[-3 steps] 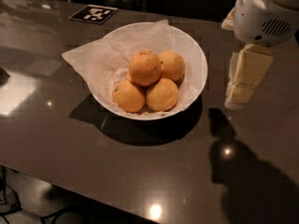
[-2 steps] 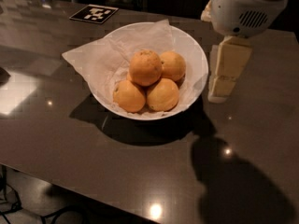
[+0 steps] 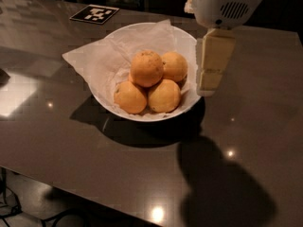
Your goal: Pick orange from white bowl
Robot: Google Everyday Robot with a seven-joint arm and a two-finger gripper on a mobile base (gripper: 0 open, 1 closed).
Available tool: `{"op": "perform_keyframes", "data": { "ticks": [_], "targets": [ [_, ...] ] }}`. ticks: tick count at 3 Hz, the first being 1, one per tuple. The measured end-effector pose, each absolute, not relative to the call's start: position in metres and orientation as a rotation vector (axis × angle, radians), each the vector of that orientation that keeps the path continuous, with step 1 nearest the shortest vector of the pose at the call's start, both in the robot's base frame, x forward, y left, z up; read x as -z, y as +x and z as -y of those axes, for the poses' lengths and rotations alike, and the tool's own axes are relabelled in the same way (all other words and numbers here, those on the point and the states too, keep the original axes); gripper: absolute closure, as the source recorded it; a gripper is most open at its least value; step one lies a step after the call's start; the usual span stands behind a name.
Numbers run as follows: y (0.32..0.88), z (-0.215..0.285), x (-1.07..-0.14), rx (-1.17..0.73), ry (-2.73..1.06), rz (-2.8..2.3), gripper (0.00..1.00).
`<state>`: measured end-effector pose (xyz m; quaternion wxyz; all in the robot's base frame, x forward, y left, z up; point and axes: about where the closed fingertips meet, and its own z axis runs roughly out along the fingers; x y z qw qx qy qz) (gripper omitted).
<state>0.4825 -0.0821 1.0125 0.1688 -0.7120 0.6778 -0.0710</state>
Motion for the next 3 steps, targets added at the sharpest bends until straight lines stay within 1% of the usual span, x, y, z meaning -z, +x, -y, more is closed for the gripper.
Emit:
{"op": "perform_keyframes", "data": {
  "ticks": [1,3],
  "targets": [
    [0.487,0.072,-1.016,0.193,-2.026,-1.886,0.0],
    [0.515,0.028,-1.02,0.174,-2.123,-1.791,0.0]
  ]
}}
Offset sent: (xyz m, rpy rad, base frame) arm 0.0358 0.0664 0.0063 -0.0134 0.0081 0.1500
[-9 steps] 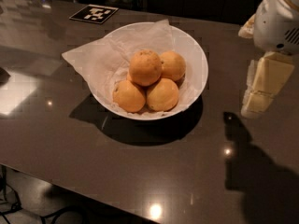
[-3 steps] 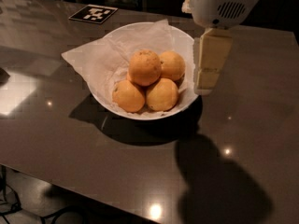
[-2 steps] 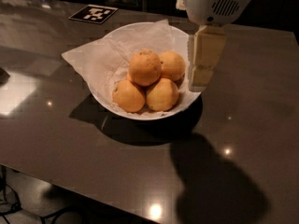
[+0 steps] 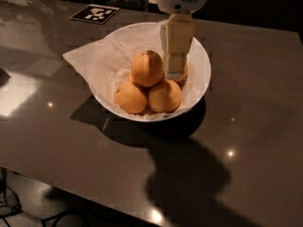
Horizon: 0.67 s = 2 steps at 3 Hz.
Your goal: Pick orange from white bowl
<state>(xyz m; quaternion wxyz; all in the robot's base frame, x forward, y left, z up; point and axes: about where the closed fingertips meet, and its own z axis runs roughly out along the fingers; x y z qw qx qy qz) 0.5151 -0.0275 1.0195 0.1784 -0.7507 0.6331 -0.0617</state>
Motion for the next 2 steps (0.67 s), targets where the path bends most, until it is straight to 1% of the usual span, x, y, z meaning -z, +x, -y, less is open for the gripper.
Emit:
{"op": "perform_keyframes", "data": {
  "ticks": [1,2],
  "targets": [
    [0.528,0.014,-1.01,0.148,-2.161,-1.783,0.01],
    [0.539,0.007,-0.993,0.106,-2.182,-1.804,0.05]
  ]
}}
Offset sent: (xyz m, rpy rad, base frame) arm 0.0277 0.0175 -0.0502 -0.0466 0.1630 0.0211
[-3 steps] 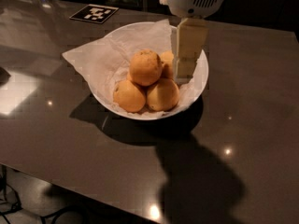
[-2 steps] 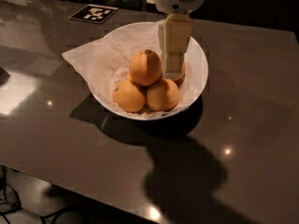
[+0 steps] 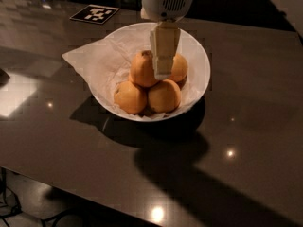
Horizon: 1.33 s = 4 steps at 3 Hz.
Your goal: Pick orange from white bowl
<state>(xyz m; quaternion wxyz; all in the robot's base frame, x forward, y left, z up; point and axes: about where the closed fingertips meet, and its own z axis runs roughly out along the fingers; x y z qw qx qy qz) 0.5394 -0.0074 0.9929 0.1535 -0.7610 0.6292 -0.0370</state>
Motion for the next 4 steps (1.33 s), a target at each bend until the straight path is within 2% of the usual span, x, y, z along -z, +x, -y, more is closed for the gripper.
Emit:
{"op": "perform_keyframes", "data": {
  "ticks": [2,3,4],
  "targets": [
    [0.552,0.0,-0.971,0.056,-2.208,-1.833,0.08],
    [0.556,-0.002,-0.96,0.036,-2.222,-1.847,0.13],
    [0.558,-0.004,-0.949,0.013,-2.236,-1.863,0.12]
  ]
}}
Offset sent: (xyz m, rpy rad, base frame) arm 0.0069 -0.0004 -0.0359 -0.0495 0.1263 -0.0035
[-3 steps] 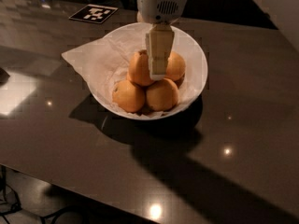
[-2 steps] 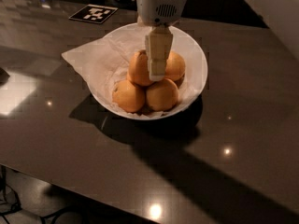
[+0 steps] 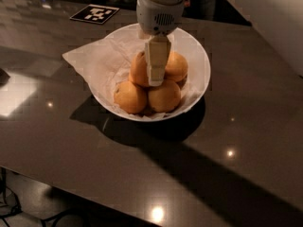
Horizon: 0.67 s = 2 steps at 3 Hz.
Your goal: Pick orange from white bowl
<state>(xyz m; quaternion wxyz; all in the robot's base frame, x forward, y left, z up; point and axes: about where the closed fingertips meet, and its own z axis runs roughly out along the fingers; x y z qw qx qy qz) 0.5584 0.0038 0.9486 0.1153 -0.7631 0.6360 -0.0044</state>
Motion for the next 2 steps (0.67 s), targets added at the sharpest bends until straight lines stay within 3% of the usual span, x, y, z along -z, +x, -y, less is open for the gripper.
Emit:
{"op": "perform_keyframes", "data": {
  "ticks": [2],
  "targets": [
    [0.563,-0.007,-0.917,-0.051,-2.272,-1.896,0.14]
  ]
}}
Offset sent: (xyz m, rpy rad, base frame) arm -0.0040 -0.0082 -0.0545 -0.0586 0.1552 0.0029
